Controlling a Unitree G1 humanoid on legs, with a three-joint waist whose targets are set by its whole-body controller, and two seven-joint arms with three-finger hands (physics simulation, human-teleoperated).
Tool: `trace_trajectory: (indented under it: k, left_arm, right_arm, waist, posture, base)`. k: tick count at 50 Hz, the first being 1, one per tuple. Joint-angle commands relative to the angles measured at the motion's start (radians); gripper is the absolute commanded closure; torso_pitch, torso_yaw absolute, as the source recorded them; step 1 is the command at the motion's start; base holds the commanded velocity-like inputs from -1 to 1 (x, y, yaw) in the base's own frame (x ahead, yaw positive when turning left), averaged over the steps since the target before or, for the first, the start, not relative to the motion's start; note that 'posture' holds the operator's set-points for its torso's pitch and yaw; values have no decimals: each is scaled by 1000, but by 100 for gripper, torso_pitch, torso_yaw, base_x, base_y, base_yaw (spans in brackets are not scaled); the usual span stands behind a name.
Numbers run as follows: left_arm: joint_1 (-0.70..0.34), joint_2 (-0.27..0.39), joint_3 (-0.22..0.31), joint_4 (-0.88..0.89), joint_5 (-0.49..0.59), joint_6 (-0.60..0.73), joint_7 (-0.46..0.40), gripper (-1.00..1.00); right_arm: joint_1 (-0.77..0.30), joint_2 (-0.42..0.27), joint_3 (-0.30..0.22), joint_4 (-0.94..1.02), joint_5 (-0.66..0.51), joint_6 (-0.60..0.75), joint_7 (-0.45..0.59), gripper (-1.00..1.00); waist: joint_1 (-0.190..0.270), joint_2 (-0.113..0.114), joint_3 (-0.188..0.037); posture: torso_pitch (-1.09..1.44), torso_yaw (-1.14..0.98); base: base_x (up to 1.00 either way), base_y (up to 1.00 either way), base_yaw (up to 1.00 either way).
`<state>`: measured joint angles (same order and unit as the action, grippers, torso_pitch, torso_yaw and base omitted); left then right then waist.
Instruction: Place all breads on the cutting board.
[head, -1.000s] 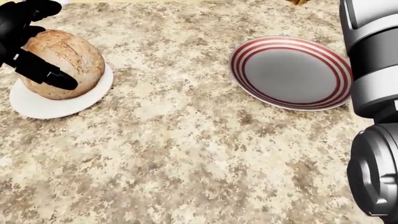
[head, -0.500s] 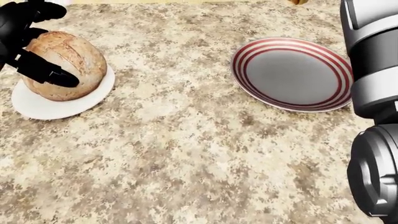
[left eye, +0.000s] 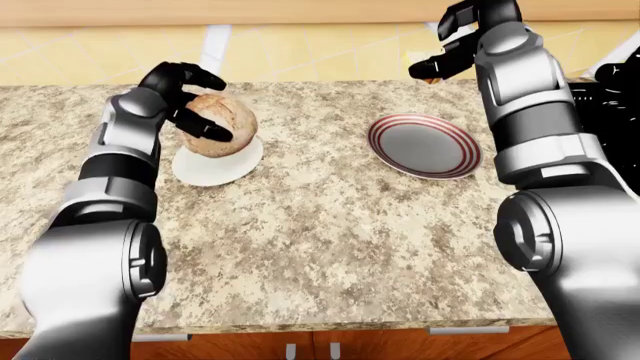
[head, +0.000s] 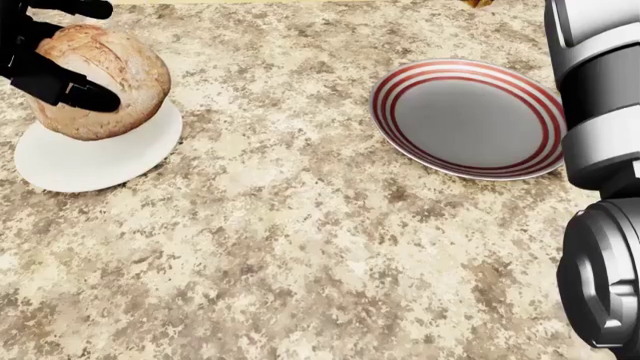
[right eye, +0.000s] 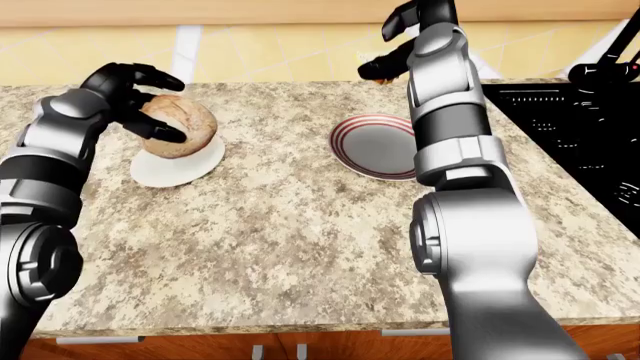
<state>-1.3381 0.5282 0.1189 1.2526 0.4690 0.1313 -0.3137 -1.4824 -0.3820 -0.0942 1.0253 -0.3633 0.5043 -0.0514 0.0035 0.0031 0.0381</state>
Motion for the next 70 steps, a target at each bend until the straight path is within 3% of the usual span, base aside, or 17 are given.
trace_trajectory:
  k: [1, 7, 13, 17, 20, 24, 29, 36, 37, 38, 45, 55, 58, 70]
  left_arm:
    - [-55, 17, 4, -44, -9, -19, 13, -17]
    - [-98, 30, 8, -47, -22, -2, 12, -15]
    - [-145, 41, 50, -71, -96, 54, 13, -13]
    - [-163, 51, 64, -109, -147, 91, 12, -15]
    - [-170, 56, 88, -161, -211, 147, 11, -15]
    - [-148, 63, 109, -266, -301, 233, 14, -17]
    - [-145, 44, 98, -376, -381, 318, 55, -8]
    - [-127, 35, 92, -521, -470, 430, 104, -8]
    - [-116, 38, 93, -572, -482, 464, 109, -7]
    - [-96, 39, 93, -616, -493, 490, 113, -4]
    - [-68, 52, 92, -715, -534, 557, 141, 0]
    - [-68, 60, 89, -725, -566, 562, 175, 4]
    - [-67, 61, 88, -722, -570, 559, 178, 4]
    - [-82, 66, 83, -706, -576, 556, 183, 5]
  right_arm:
    - [-44, -13, -2, -42, -5, -28, -8, 100]
    - [-51, -17, 0, -61, -6, -10, 5, 100]
    - [-58, -10, -14, -111, 20, 33, 41, 100]
    - [-60, -1, -19, -185, 56, 107, 92, 100]
    - [-52, 11, -52, -299, 123, 210, 131, 100]
    - [-32, 15, -44, -425, 172, 311, 153, 100]
    - [-32, 17, -53, -489, 232, 374, 162, 100]
    - [-20, -26, -25, -690, 252, 551, 213, 100]
    - [-14, -46, 21, -710, 228, 555, 240, 100]
    - [-21, -37, 14, -720, 224, 571, 244, 100]
    - [-48, -30, 3, -752, 194, 621, 272, 100]
    - [-87, -23, -1, -753, 172, 634, 288, 100]
    - [-84, -19, -3, -752, 170, 632, 291, 100]
    - [-86, -13, -5, -755, 169, 622, 294, 100]
  waist:
    - [0, 3, -36]
    - [0, 3, -35]
    - [-1, 4, -30]
    - [-2, 4, -27]
    - [-2, 5, -24]
    - [-1, 6, -19]
    - [-2, 8, -16]
    - [2, 4, -12]
    - [2, 5, -11]
    - [1, 5, -9]
    - [-4, 11, -5]
    - [-4, 15, -2]
    - [-6, 22, -51]
    - [-8, 26, -26]
  posture:
    - [0, 0]
    - [0, 0]
    - [0, 0]
    - [0, 0]
    - [0, 0]
    - [0, 0]
    - [0, 0]
    - [0, 0]
    - [0, 0]
    - [0, 0]
    - [0, 0]
    - [0, 0]
    - [0, 0]
    - [0, 0]
  base:
    - [0, 0, 0]
    - [0, 0, 0]
    - [0, 0, 0]
    - [0, 0, 0]
    - [0, 0, 0]
    - [0, 0, 0]
    - [0, 0, 0]
    - [0, 0, 0]
    - [0, 0, 0]
    - [0, 0, 0]
    - [0, 0, 0]
    - [0, 0, 0]
    - [-38, 0, 0]
    - [-24, 0, 0]
